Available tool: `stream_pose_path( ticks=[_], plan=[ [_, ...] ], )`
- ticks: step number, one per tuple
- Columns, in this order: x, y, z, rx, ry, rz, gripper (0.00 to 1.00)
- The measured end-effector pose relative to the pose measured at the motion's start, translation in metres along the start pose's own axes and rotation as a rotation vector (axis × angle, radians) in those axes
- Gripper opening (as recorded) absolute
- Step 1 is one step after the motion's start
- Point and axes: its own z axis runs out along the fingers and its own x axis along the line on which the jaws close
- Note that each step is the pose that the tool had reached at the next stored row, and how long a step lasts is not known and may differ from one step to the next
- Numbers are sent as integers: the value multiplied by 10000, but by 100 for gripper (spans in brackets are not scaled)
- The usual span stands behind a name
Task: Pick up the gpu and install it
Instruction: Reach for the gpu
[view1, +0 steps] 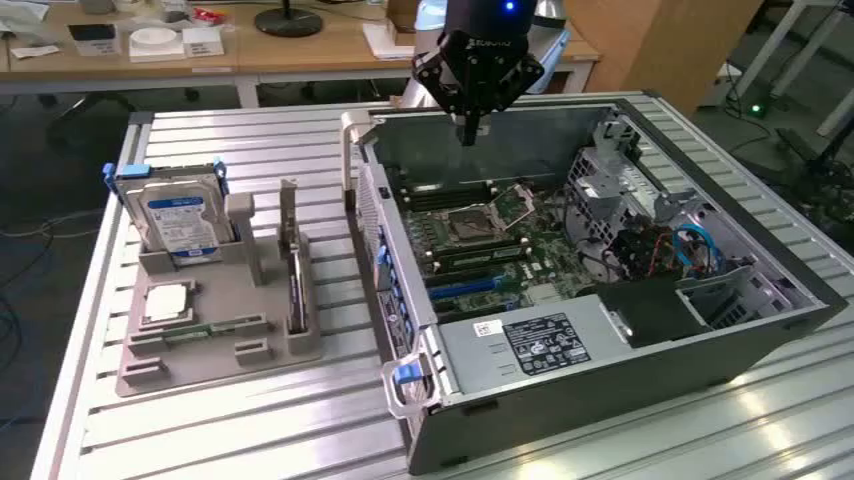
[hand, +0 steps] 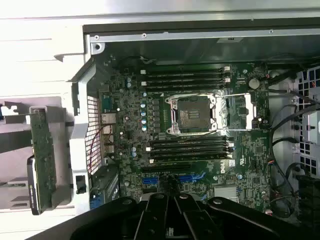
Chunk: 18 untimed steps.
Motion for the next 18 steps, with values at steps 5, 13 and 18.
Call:
stream_pose_path(
  ticks=[5, 13, 18],
  plan=[
    [1, 0, 0, -1, 0, -1, 11],
    [54, -4, -1, -1, 0, 0, 11],
    [88, -7, -2, -1, 0, 0, 11]
  ],
)
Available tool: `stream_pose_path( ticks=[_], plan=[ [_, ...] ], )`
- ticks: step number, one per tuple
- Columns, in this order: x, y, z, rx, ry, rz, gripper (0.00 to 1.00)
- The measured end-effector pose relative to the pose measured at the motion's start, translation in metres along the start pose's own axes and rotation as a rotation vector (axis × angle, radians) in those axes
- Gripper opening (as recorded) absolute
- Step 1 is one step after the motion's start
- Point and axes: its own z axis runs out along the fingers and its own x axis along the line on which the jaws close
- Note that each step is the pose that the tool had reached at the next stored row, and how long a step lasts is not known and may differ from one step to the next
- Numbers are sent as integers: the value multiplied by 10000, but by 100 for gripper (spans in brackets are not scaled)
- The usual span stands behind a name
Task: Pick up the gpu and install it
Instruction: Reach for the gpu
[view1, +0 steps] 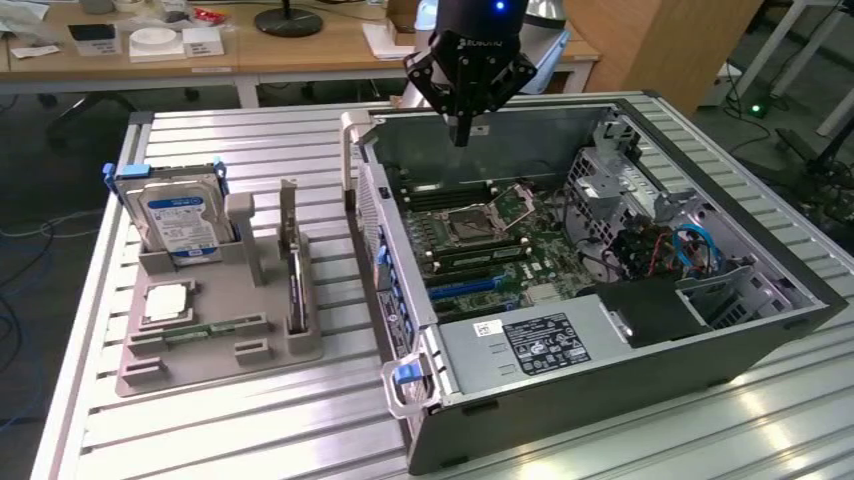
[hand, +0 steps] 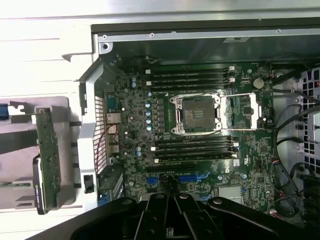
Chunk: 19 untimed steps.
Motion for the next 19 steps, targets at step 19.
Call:
stream_pose_path(
  ticks=[19],
  plan=[
    [166, -13, -4, 0, 0, 0, 11]
  ],
)
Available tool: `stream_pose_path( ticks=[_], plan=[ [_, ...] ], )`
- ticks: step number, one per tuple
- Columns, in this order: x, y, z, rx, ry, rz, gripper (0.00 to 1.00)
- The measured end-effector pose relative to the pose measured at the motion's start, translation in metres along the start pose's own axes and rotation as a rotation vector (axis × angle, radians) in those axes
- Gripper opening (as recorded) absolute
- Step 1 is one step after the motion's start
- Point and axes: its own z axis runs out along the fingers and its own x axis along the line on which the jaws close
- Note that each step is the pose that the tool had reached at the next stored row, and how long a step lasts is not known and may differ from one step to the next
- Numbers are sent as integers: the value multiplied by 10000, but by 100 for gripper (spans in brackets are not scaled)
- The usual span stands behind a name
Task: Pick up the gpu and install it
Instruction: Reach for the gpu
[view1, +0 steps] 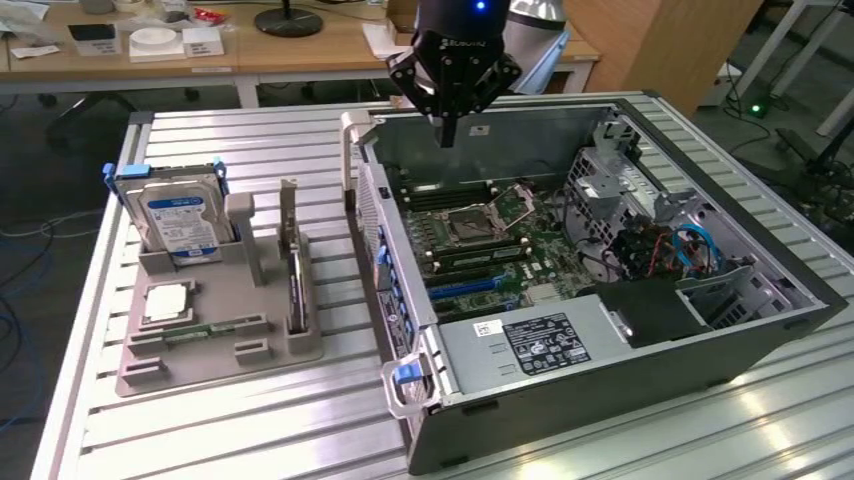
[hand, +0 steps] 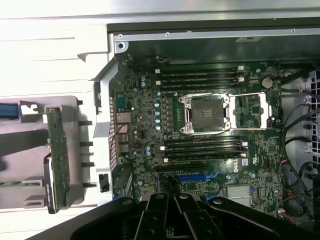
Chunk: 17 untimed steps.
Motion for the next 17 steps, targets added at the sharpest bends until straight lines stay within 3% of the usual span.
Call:
stream_pose_path(
  ticks=[17],
  plan=[
    [179, -14, -5, 1, 0, -1, 11]
  ],
)
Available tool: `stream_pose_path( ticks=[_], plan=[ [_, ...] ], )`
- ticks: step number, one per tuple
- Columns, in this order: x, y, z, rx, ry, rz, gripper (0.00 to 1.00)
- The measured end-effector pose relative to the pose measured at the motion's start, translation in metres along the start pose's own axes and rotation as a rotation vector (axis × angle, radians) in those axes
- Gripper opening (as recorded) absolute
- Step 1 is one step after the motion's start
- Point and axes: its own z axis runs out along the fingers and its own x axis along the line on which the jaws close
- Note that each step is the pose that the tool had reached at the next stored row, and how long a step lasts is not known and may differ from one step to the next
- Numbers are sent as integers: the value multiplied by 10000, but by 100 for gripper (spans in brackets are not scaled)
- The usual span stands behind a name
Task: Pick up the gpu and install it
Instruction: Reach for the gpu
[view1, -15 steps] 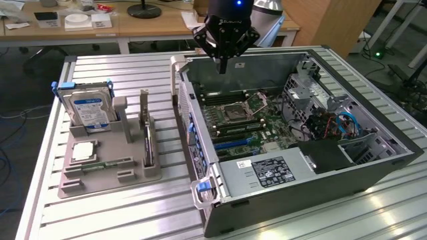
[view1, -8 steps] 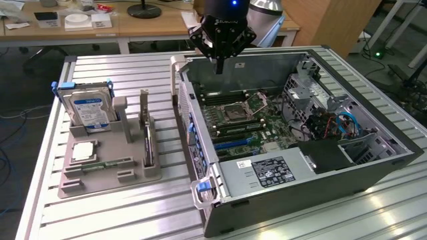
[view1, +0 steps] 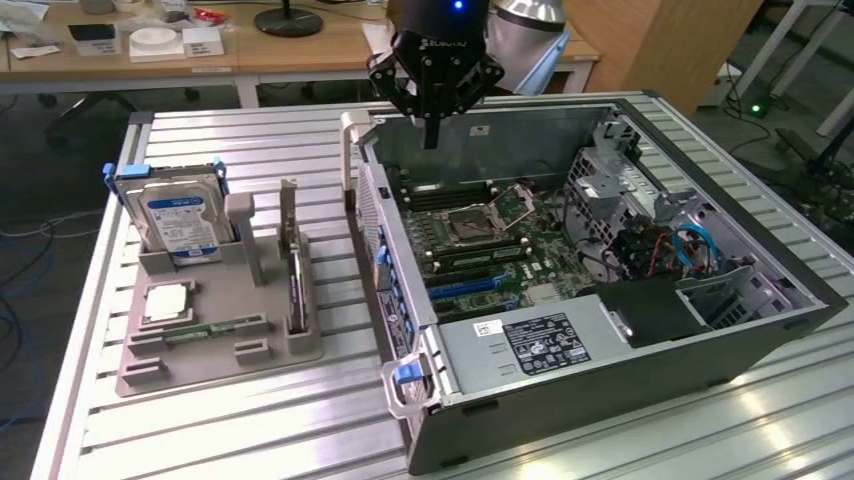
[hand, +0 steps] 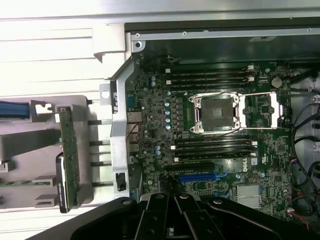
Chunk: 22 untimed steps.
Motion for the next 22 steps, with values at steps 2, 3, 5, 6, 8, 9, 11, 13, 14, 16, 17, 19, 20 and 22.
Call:
stream_pose_path(
  ticks=[2, 3, 5, 6, 8, 9, 11, 13, 14, 16, 17, 19, 20, 22],
  plan=[
    [22, -2, 0, 0, 0, 0, 11],
    [32, -3, -1, 0, 0, 0, 11],
    [53, -4, -1, -1, -1, 0, 11],
    [63, -5, -1, -1, -1, 0, 11],
    [87, -7, -2, -1, -1, 0, 11],
    [97, -8, -3, 0, 0, 0, 11],
    [117, -10, -3, -1, 0, 1, 11],
    [136, -11, -3, -1, 0, 0, 11],
    [146, -12, -4, 0, 0, 1, 11],
    [167, -14, -4, -1, 0, 1, 11],
    [176, -15, -4, -1, -1, 0, 11],
    [197, -17, -5, -1, 0, 0, 11],
    [206, -17, -5, -1, 0, 0, 11],
    [224, -19, -6, 0, -1, 0, 11]
  ],
)
